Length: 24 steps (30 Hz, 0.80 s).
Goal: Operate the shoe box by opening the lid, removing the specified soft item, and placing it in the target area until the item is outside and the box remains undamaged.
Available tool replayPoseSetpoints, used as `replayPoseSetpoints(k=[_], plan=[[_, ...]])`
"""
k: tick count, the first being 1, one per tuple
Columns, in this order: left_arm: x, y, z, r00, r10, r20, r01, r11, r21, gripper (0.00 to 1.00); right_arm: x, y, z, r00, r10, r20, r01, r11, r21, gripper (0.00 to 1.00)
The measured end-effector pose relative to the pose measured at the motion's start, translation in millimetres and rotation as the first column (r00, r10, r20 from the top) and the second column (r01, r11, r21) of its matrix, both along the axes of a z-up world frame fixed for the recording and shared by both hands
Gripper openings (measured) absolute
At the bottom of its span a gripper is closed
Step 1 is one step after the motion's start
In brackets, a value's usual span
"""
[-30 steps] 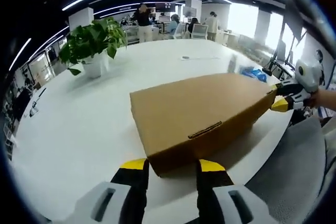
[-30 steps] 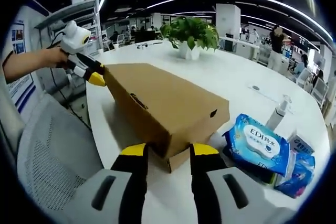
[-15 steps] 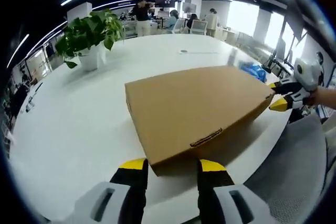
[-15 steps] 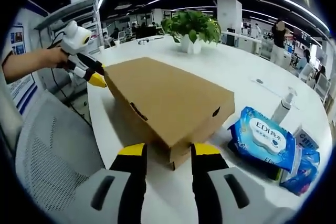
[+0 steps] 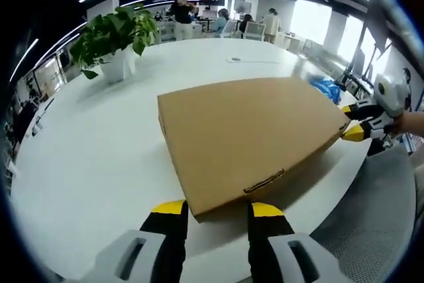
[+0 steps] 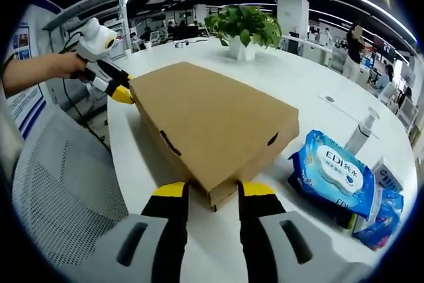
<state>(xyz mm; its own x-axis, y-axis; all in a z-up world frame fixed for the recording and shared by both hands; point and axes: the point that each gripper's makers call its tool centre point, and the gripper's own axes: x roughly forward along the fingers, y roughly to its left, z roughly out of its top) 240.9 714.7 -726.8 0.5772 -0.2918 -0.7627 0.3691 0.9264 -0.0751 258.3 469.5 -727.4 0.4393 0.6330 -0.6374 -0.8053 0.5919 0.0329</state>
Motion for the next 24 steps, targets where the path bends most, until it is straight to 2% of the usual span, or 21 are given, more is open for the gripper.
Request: replayPoseSetpoints(k=[24], plan=[[28.1,1.9,-0.4,1.000,-0.010,-0.008,0.010,1.000,0.009,0.35,30.0,1.2,0.1,1.000,0.004,0.002,-0.004,1.000,-0.011,0.27]])
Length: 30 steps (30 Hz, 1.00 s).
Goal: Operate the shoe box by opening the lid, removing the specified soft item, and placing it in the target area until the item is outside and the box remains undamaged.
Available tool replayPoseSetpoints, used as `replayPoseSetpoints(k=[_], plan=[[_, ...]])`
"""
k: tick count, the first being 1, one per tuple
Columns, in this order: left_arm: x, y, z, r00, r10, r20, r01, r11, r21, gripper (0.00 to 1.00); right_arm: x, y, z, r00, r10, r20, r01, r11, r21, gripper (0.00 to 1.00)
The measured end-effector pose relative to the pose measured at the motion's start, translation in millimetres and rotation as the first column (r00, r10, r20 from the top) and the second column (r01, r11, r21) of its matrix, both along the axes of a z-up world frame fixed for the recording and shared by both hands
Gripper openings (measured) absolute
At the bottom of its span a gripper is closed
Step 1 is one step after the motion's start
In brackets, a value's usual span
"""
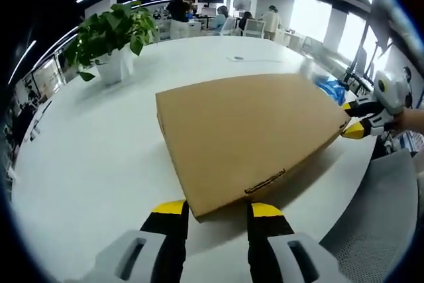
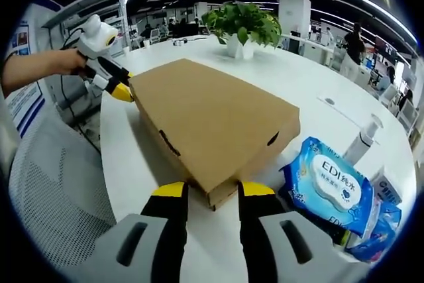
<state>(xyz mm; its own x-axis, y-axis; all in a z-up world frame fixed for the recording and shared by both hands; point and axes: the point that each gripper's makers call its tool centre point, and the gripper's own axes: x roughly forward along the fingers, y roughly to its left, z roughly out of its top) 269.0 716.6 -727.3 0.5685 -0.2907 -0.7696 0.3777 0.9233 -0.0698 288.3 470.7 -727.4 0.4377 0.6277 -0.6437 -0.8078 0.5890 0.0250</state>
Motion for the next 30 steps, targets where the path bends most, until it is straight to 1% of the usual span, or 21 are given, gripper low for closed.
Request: replayPoseSetpoints(k=[14,30], plan=[[31.0,-1.2,-0.6,1.000,0.003,0.002,-0.003,1.000,-0.019,0.35,31.1,-1.7,-0.2,1.000,-0.016,-0.005,0.016,1.000,-0.010,0.28],[63.2,-4.2,-0.2,1.000,-0.017,0.000,0.017,1.000,-0.013,0.35,59.1,-4.4,-0.1,0.999,-0.043,-0.007,0.043,0.999,-0.010,0.28]])
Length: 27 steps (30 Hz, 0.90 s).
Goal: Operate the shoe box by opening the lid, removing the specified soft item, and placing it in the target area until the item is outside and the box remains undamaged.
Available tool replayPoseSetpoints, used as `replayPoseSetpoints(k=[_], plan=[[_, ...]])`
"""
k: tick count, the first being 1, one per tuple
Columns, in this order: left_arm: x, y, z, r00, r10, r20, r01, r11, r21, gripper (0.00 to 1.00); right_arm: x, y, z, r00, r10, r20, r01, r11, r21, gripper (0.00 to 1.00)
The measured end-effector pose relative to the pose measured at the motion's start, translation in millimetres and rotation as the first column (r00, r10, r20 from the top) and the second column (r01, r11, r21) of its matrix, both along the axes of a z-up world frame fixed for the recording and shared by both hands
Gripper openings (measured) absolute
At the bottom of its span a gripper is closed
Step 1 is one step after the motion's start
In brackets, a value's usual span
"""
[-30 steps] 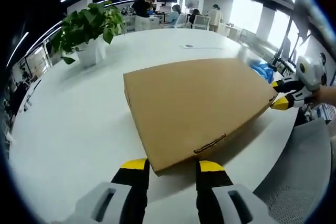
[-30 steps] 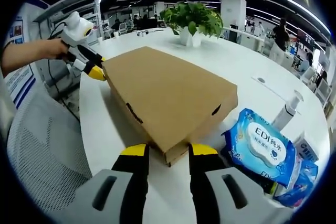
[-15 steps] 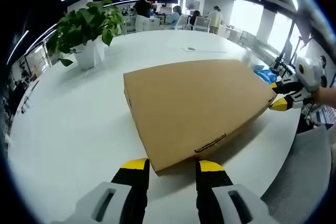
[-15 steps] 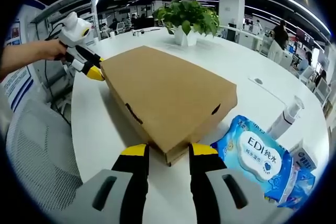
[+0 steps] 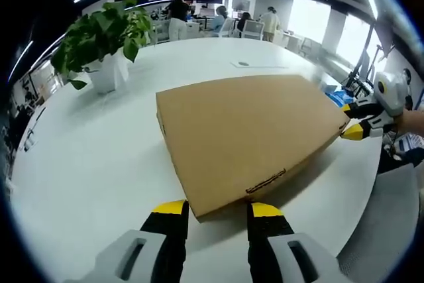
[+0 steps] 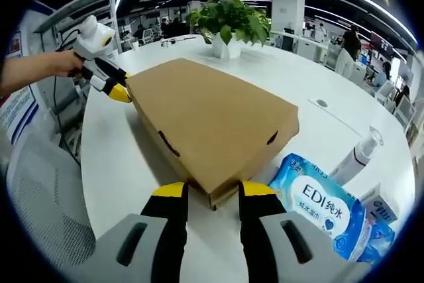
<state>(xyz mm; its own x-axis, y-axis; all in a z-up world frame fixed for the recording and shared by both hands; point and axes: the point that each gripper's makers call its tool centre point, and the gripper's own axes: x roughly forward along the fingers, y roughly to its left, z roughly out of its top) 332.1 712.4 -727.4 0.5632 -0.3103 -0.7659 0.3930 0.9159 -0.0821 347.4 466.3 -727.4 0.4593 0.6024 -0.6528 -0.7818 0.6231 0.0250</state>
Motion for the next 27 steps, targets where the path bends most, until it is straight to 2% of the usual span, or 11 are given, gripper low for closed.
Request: replayPoseSetpoints(k=[14,27], plan=[[17.4,-3.5,-1.4,1.000,0.005,-0.004,-0.005,1.000,-0.016,0.35,21.6,-3.1,-0.3,1.000,-0.013,-0.010,0.013,1.000,-0.006,0.29],[27.0,-1.6,-2.1,1.000,-0.009,-0.006,0.009,1.000,-0.008,0.35,27.0,-2.2,-0.3,1.000,-0.026,-0.014,0.026,1.000,0.006,0.29]])
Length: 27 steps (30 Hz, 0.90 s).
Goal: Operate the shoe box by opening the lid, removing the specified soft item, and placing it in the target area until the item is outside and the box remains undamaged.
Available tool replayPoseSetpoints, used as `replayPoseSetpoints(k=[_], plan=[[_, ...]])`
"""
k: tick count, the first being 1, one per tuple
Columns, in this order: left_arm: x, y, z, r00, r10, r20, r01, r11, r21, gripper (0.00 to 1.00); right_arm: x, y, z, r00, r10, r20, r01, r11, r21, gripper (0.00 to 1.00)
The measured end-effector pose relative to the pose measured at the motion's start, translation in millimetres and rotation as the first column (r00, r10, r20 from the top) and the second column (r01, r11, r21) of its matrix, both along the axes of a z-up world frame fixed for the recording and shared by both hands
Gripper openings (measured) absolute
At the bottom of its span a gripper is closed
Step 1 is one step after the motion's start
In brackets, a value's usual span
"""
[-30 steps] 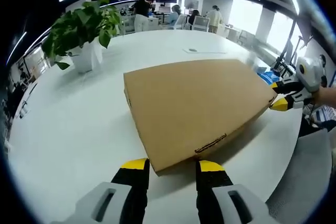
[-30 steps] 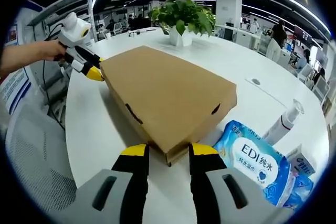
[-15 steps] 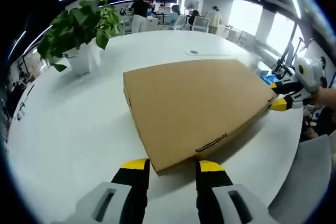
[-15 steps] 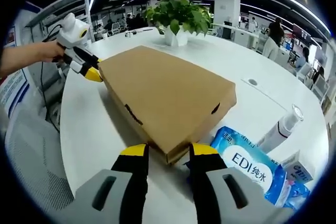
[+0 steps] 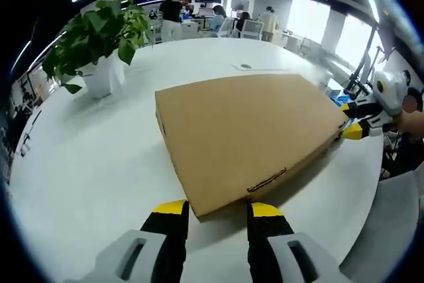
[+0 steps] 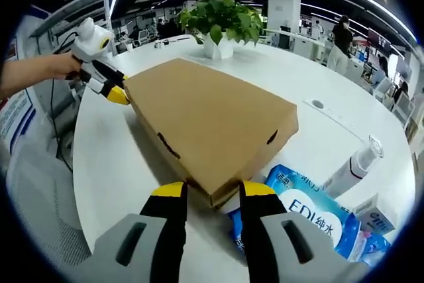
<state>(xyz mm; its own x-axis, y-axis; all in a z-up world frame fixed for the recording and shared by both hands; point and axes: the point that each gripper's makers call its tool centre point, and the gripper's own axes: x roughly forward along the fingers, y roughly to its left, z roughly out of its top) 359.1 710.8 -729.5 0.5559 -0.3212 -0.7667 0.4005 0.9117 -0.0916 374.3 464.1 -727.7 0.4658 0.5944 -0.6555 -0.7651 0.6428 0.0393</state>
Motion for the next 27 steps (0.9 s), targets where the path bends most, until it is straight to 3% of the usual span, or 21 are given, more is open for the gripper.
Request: replayPoseSetpoints(k=[3,17,27], plan=[[-0.6,-0.1,0.3,1.000,0.006,0.012,-0.006,1.000,-0.002,0.35,1.1,-0.8,2.5,0.998,-0.040,-0.039,0.042,0.998,0.050,0.30],[-20.7,-3.7,14.0,0.998,0.023,0.053,-0.022,1.000,-0.017,0.42,-12.6,-8.2,20.8,0.998,-0.031,0.053,0.029,0.999,0.044,0.35],[-44.5,-9.3,32.8,0.994,0.019,0.104,-0.018,1.000,-0.014,0.49,-24.0,-44.1,44.7,0.987,-0.097,0.128,0.089,0.994,0.068,0.43]])
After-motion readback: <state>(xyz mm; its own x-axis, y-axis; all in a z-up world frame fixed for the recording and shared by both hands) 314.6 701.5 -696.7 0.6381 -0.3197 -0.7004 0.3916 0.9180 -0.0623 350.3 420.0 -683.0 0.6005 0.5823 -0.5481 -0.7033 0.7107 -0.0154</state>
